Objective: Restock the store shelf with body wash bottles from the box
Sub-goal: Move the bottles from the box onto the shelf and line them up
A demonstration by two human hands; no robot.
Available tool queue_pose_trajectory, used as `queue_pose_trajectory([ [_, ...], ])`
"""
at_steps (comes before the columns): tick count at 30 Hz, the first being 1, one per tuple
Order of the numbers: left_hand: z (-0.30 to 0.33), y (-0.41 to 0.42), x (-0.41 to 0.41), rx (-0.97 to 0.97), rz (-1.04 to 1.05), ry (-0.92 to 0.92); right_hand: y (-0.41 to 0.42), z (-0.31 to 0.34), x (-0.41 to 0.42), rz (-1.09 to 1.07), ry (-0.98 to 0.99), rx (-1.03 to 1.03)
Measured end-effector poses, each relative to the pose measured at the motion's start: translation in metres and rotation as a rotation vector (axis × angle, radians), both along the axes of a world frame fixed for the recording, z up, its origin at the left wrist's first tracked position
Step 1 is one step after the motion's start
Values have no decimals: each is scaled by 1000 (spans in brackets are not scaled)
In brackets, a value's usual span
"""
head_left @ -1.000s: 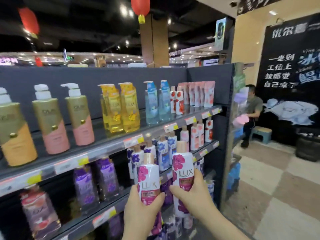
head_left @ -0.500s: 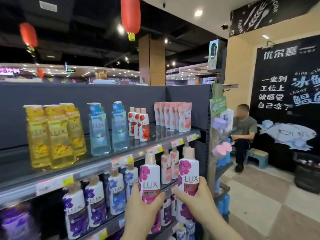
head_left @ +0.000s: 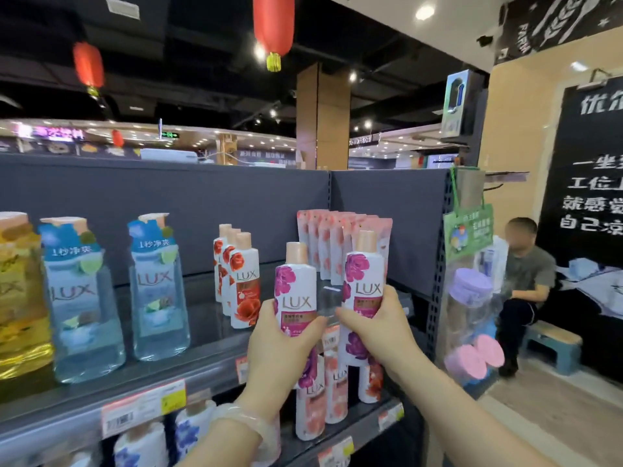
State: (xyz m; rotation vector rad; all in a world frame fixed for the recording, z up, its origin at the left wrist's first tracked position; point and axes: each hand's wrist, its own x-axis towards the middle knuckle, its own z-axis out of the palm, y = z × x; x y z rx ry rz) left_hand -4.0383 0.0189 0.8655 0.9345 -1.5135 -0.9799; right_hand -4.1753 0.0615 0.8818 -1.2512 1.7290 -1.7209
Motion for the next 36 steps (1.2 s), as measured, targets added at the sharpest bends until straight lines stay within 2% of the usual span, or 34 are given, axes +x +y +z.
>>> queue_pose_trajectory([
  [10,-8,-69,-52,34,228,-41,-155,4,-57,246,30,-10],
  [19,-8,-100,-70,45,412,-64,-279,-14,-66,411,78,56],
  [26,-8,-123,-75,49,438,-42,-331,-20,-59,413,66,28],
  [36,-6,-167,-93,-21,445,-4,-354,-46,-67,415,116,135],
])
